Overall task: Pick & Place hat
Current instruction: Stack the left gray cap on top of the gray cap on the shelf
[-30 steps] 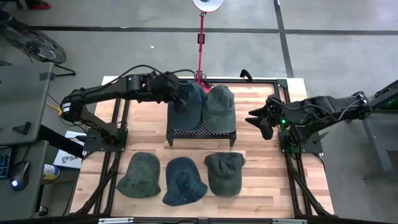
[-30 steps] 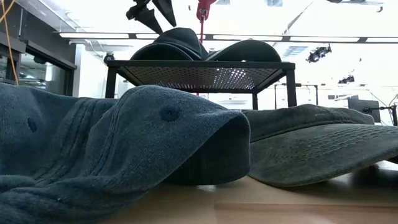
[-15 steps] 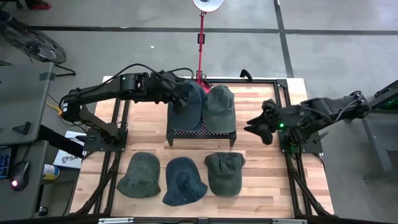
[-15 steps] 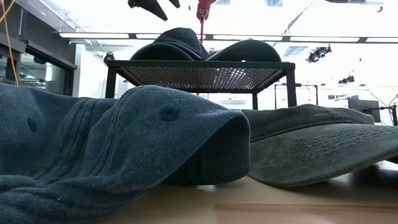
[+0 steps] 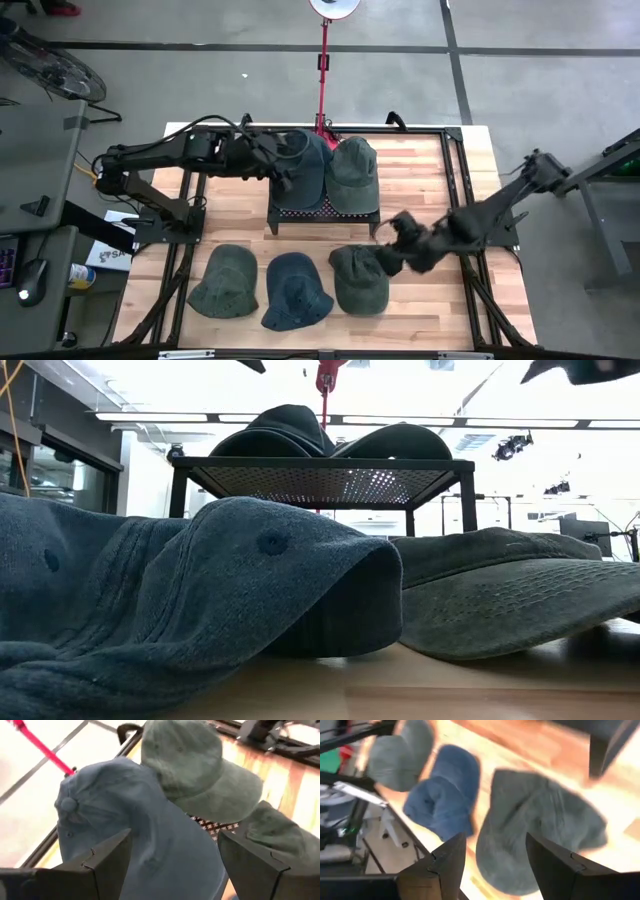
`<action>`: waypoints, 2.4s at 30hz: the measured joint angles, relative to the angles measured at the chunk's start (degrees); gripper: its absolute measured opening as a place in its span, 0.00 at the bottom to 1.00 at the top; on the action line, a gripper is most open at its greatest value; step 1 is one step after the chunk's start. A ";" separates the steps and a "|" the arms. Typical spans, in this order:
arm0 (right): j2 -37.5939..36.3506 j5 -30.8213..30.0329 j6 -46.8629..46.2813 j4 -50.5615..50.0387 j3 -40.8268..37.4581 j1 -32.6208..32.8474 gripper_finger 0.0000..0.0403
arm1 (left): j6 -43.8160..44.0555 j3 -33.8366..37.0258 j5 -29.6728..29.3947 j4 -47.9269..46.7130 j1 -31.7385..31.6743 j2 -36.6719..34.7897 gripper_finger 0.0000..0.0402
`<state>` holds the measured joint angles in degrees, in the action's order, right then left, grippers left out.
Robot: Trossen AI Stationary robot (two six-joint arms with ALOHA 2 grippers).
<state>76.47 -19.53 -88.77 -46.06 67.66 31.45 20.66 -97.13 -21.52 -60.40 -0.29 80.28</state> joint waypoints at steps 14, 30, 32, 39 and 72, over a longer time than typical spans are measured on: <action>19.45 9.43 -16.13 11.44 -0.02 -1.20 0.50 | -9.38 0.01 5.71 -1.35 0.39 -1.84 0.72; 24.89 10.55 -16.42 10.93 -0.02 -5.99 0.50 | -10.53 0.03 7.04 -4.12 0.33 -1.84 0.72; 24.89 11.78 -16.52 9.85 -0.02 -5.99 0.50 | -10.46 0.03 7.04 -4.46 0.33 -1.84 0.72; 24.89 12.40 -19.20 6.14 -0.02 -5.99 0.50 | -10.39 0.03 7.04 -4.73 0.33 -1.82 0.72; 34.40 14.60 -22.16 6.53 0.26 -5.79 0.47 | -10.55 0.07 6.86 -5.92 0.33 -1.82 0.72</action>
<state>110.87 -4.93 -110.94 -39.53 67.92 25.65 10.11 -97.06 -14.66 -66.32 0.03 78.46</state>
